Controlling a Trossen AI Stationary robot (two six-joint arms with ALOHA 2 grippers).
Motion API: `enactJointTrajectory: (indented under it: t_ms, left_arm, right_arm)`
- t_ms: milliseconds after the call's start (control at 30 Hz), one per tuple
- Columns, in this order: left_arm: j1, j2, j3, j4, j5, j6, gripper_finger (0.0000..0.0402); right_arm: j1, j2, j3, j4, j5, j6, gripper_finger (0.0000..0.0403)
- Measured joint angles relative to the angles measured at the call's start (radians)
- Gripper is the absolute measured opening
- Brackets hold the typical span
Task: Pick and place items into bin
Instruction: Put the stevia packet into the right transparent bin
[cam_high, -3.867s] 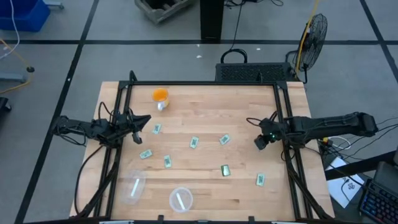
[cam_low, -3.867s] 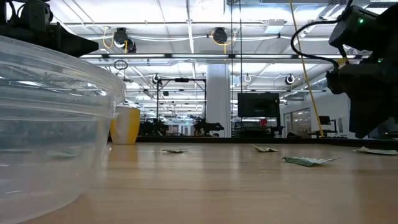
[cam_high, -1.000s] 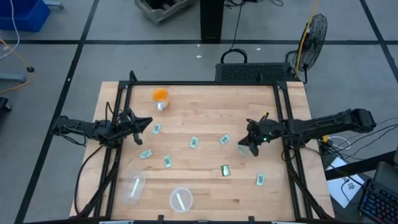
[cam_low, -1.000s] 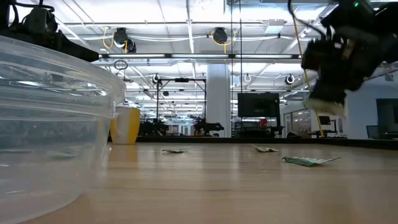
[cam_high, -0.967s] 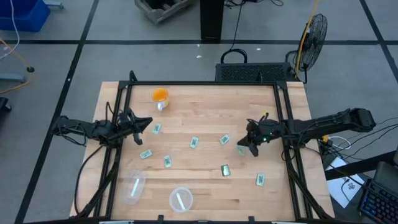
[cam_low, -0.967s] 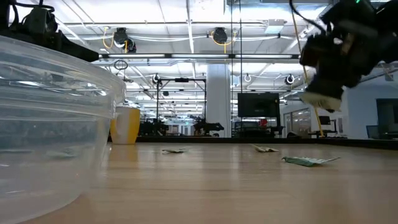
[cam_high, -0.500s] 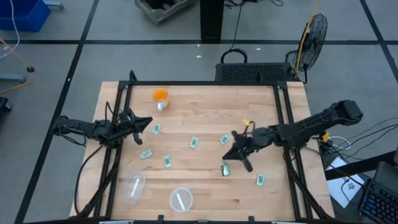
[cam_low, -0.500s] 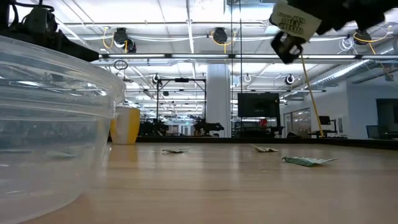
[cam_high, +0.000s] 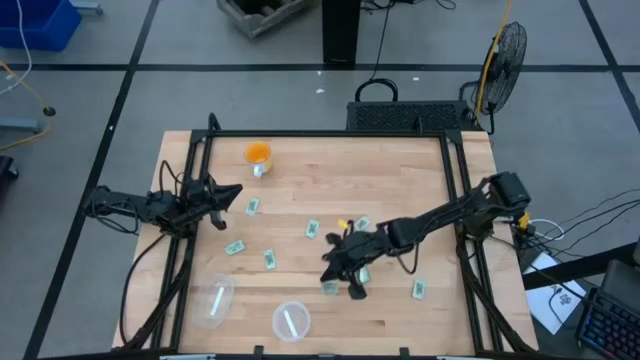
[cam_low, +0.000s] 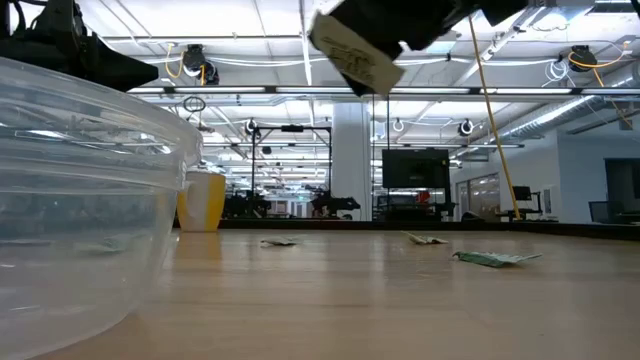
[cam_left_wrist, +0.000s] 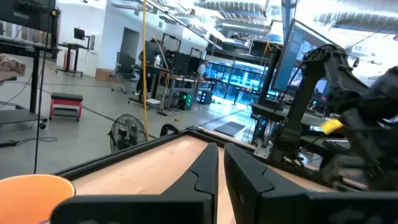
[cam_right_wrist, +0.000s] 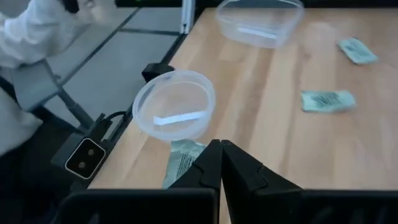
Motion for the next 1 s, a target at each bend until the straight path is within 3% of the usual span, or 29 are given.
enactJointTrajectory:
  t_ms: [167, 300, 500, 633, 867, 1000]
  left_arm:
    - [0.000, 0.000, 0.000, 0.019, -0.001, -0.010, 0.0030]
    - [0.000, 0.000, 0.000, 0.039, 0.000, -0.053, 0.0030]
    - [0.000, 0.000, 0.000, 0.039, 0.009, -0.124, 0.0030]
    - [0.000, 0.000, 0.000, 0.040, 0.009, -0.131, 0.0030]
    - [0.000, 0.000, 0.000, 0.041, 0.009, -0.131, 0.0031]
    - [0.000, 0.000, 0.000, 0.041, 0.009, -0.130, 0.0031]
  right_arm:
    - [0.057, 0.068, 0.115, 0.077, -0.001, -0.080, 0.0000]
    - [0.084, 0.114, 0.123, 0.298, -0.001, -0.110, 0.0000]
    - [0.079, 0.238, 0.122, 0.482, 0.006, -0.102, 0.0000]
    - [0.055, 0.313, 0.119, 0.545, 0.041, -0.114, 0.0000]
    - [0.015, 0.334, 0.120, 0.548, 0.054, -0.082, 0.0000]
    - [0.023, 0.334, 0.120, 0.536, -0.042, -0.057, 0.0000]
